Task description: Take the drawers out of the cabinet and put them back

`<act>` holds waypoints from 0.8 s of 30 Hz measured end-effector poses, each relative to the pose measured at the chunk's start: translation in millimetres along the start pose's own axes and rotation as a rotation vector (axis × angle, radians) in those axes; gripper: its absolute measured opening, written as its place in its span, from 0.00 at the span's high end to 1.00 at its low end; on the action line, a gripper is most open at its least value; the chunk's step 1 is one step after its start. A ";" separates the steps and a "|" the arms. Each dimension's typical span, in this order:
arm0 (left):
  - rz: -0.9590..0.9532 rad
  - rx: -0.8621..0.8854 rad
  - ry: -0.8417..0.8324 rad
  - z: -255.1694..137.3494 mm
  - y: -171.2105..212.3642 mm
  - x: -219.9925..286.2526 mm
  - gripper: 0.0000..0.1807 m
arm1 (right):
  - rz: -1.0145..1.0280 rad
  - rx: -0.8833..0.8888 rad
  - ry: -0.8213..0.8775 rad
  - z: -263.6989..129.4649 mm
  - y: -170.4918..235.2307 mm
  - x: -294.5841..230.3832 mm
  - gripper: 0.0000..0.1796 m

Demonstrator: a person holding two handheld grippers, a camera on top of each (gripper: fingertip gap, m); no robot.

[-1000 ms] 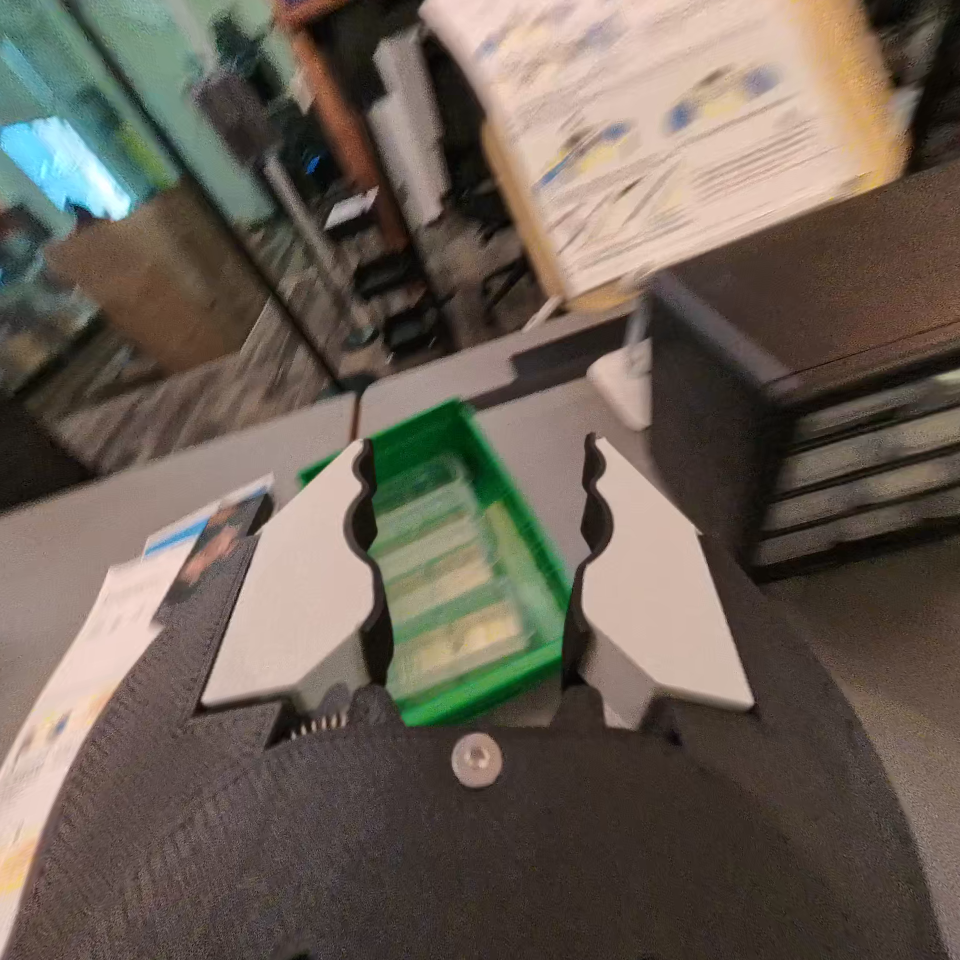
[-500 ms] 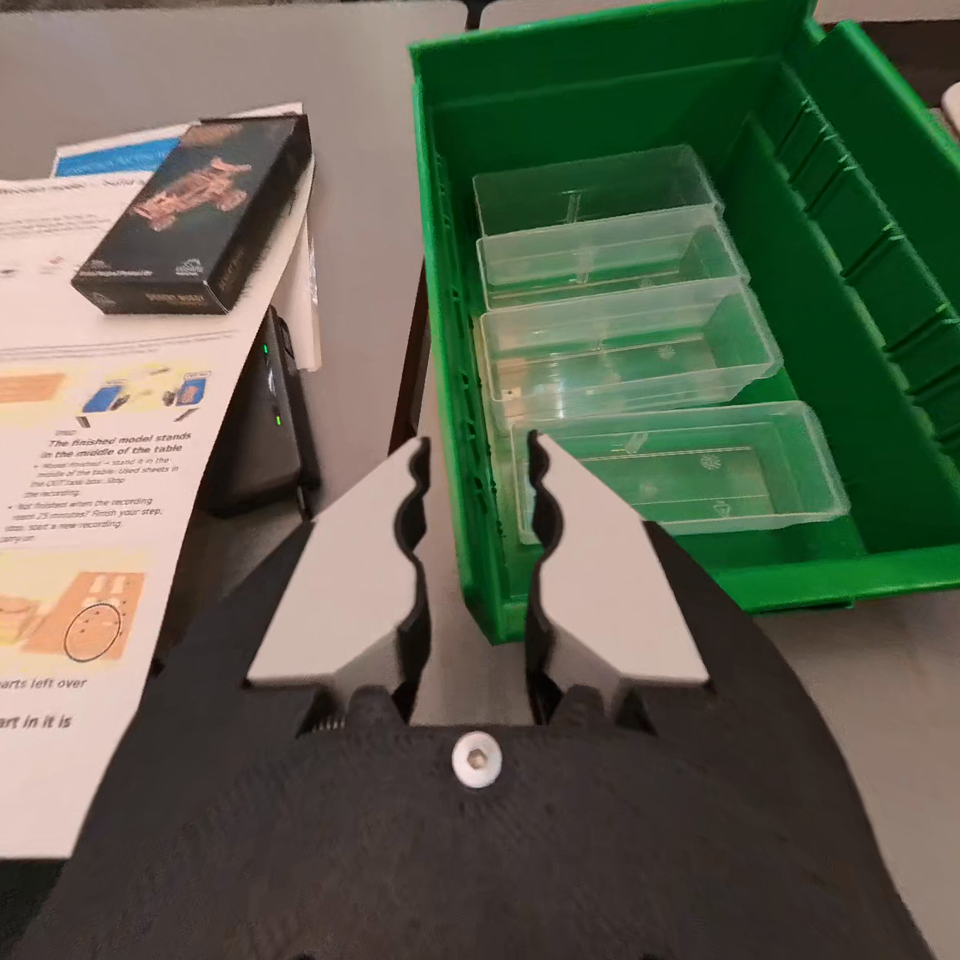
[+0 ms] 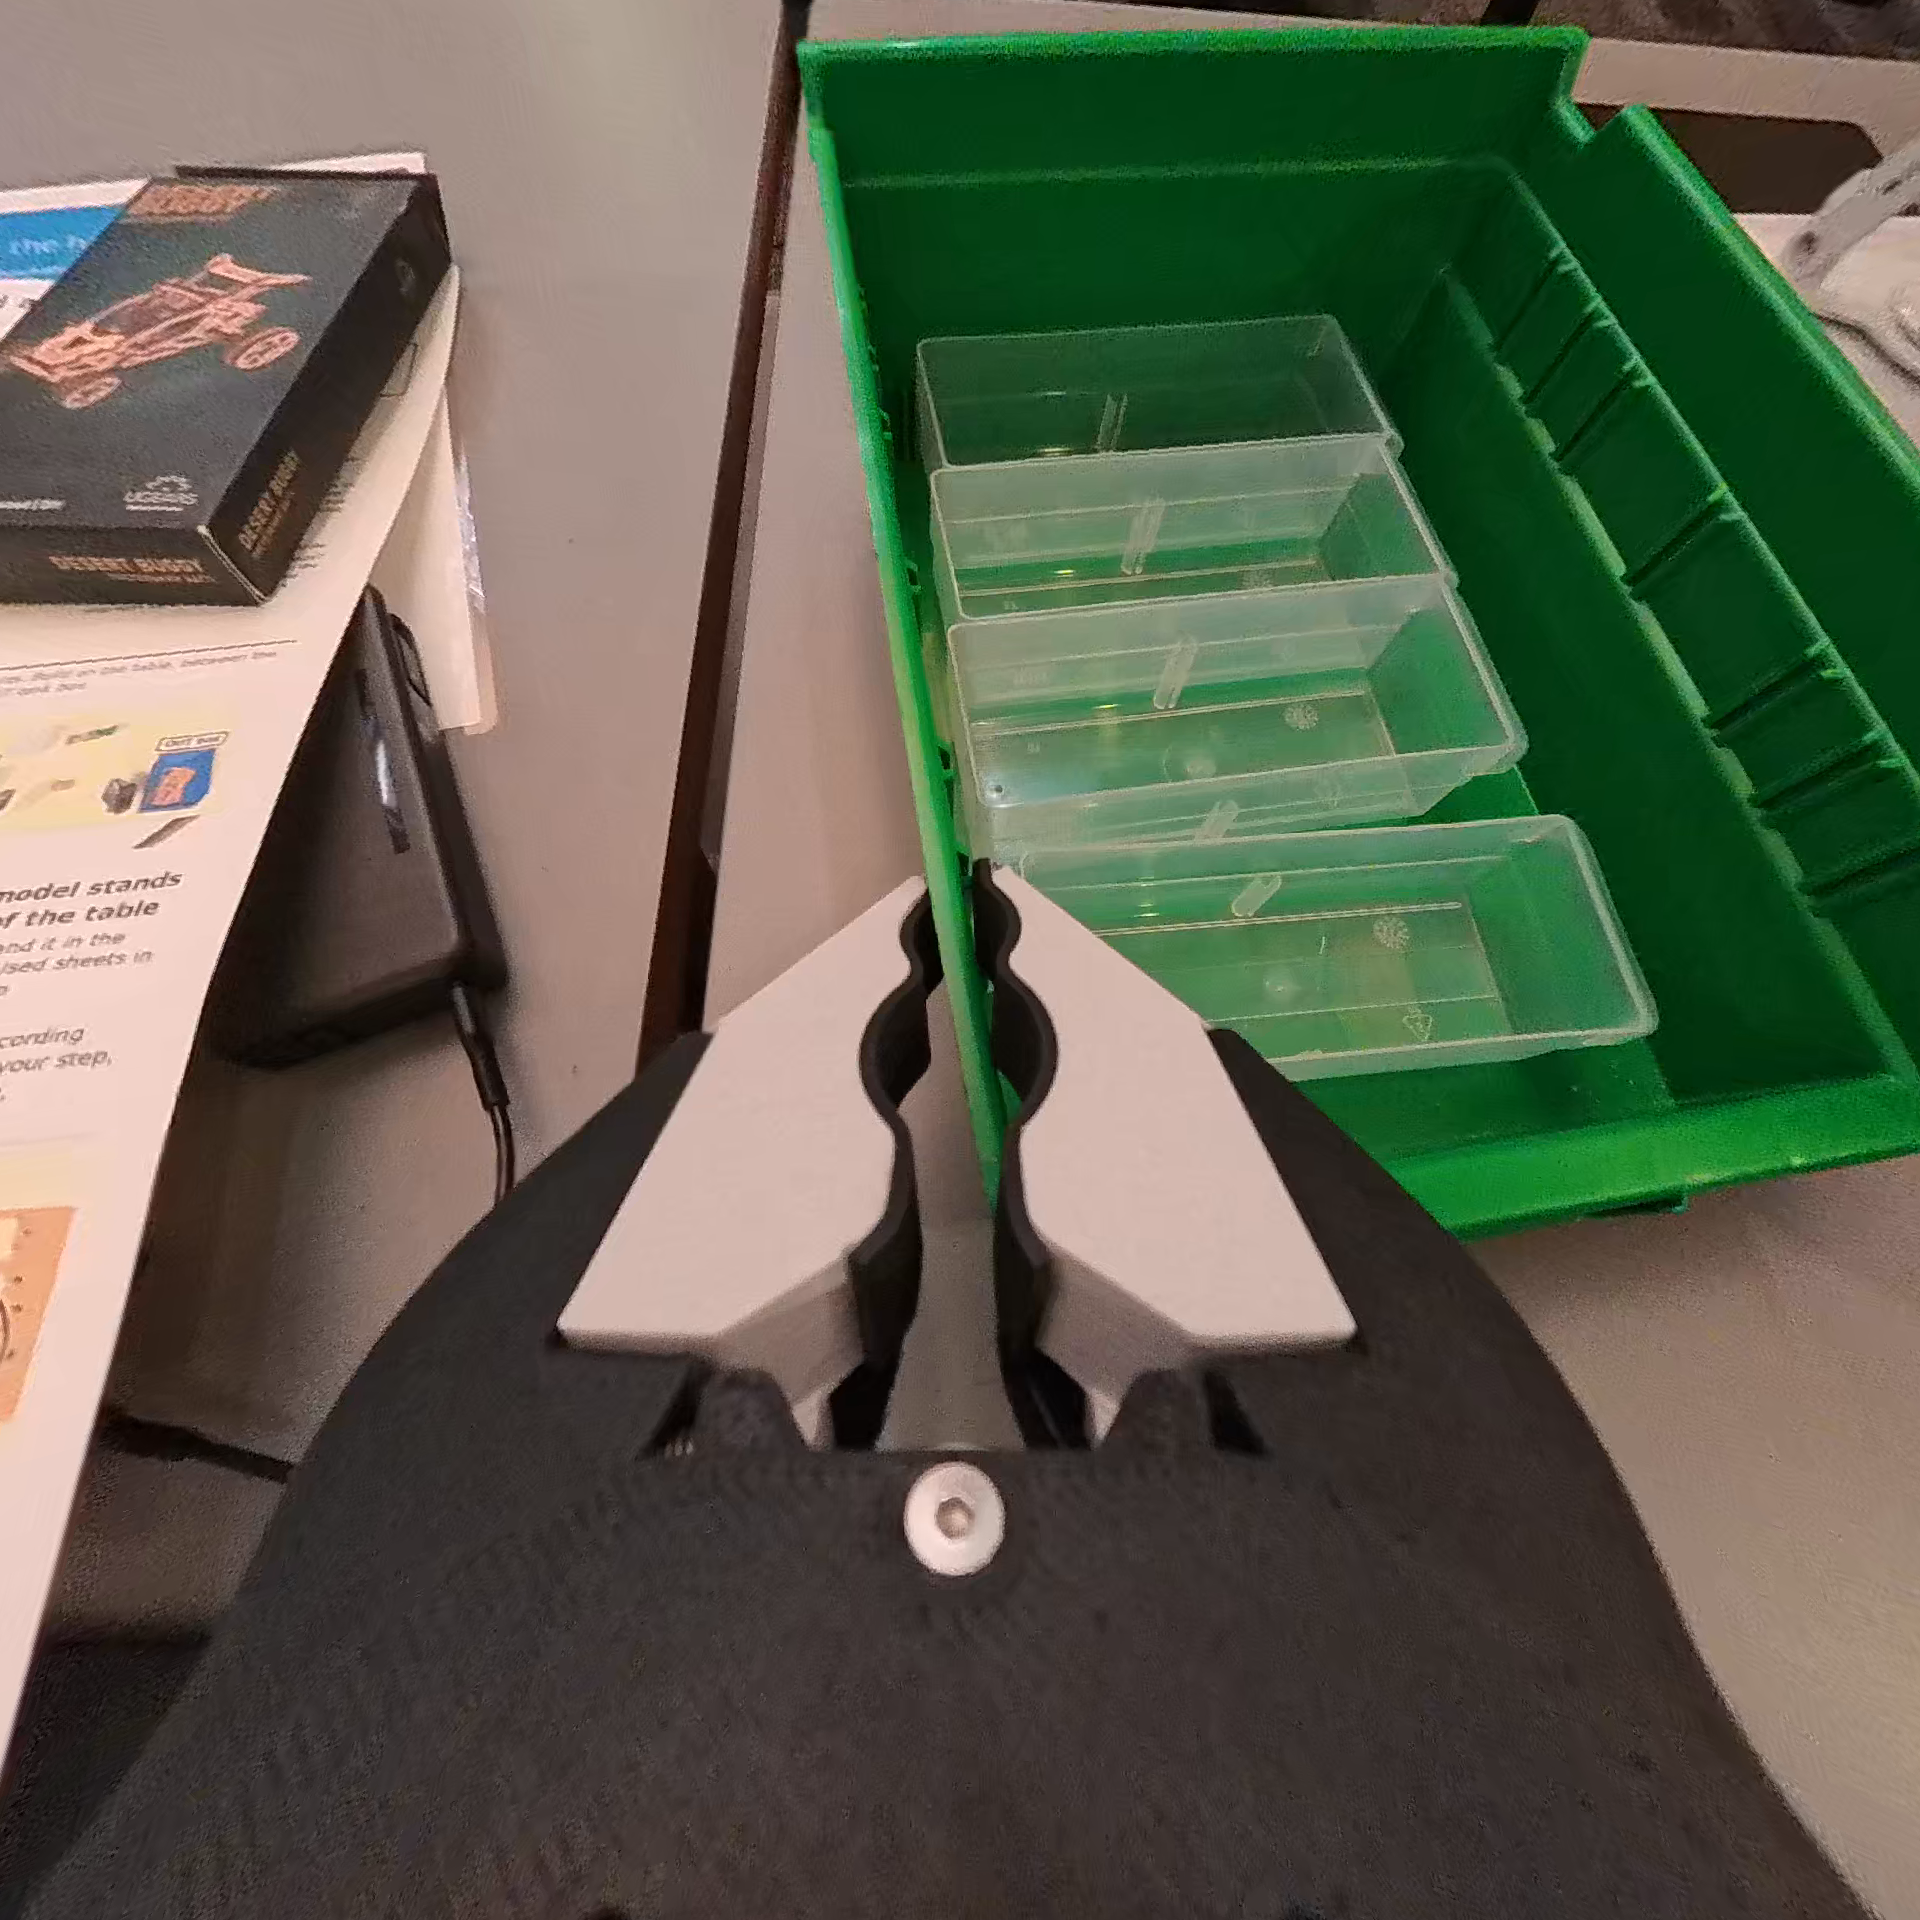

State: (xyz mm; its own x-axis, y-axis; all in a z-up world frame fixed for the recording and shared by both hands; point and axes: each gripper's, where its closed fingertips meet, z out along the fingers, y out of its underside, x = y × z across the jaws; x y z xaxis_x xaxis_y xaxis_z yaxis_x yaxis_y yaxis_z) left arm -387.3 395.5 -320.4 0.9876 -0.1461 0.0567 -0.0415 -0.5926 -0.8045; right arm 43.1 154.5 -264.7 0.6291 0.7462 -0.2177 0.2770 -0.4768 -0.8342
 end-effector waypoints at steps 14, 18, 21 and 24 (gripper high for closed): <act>-0.066 0.073 0.068 -32.2 -14.1 2.6 0.64 | -0.028 -0.023 -0.006 1.9 6.6 -2.1 0.69; 0.126 0.156 -0.058 -68.6 -52.8 3.2 0.65 | -0.033 -0.022 0.006 1.3 6.2 0.8 0.69; 0.261 0.115 0.051 -86.5 -65.4 51.7 0.73 | -0.034 -0.027 0.000 2.8 7.1 -0.1 0.69; 0.353 -0.078 0.229 -82.8 -42.4 110.7 0.73 | -0.042 -0.036 -0.007 4.6 8.9 -1.9 0.69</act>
State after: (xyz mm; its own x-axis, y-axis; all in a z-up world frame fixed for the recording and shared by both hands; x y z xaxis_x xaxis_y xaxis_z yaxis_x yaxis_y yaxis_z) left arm -288.7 338.8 -231.0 0.8520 -0.5177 -0.0777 -0.3912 -0.5311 -0.7516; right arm 40.9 151.0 -274.0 0.6113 0.7692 -0.1861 0.3290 -0.4608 -0.8243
